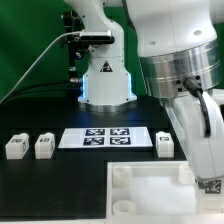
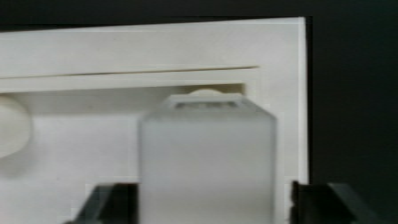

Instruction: Assemble one leg

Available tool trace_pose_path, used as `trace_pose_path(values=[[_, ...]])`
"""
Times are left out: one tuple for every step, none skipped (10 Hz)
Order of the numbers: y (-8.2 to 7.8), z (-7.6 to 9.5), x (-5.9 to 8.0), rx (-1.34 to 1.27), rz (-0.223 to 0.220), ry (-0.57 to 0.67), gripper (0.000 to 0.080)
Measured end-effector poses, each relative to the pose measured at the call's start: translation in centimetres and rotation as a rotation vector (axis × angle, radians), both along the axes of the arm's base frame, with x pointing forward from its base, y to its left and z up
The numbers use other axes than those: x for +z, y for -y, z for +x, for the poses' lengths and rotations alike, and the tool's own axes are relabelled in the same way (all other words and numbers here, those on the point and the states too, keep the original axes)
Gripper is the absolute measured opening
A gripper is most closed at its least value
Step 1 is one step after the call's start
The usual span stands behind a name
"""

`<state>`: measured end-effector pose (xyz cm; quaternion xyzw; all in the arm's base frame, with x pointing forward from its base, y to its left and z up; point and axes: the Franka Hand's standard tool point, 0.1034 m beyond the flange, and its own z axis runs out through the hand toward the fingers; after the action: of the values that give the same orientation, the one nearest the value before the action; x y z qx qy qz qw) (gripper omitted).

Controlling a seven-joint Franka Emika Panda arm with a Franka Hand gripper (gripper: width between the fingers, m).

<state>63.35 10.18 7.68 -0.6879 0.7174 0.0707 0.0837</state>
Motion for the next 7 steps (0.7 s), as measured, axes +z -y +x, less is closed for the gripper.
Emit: trace_pose_path(values=[[-0.1, 0.0, 0.0, 0.053, -0.001, 0.011, 0.0527], [-0.6, 0.1, 0.1, 0.199, -0.018, 0.056, 0.0611], [-1.4, 0.1, 0.4, 0.395, -0.022, 0.091, 0.0611], [-1.6, 0.0, 0.6, 0.614, -0.034, 0.114, 0.0642], [-1.4, 0.2, 0.5, 0.630, -0.036, 0.125, 0.0648], [-1.3, 0.2, 0.4, 0.735, -0.041, 0.145, 0.0648], [-1.2, 0.0, 0.3, 0.918, -0.065, 0.166, 0.0649]])
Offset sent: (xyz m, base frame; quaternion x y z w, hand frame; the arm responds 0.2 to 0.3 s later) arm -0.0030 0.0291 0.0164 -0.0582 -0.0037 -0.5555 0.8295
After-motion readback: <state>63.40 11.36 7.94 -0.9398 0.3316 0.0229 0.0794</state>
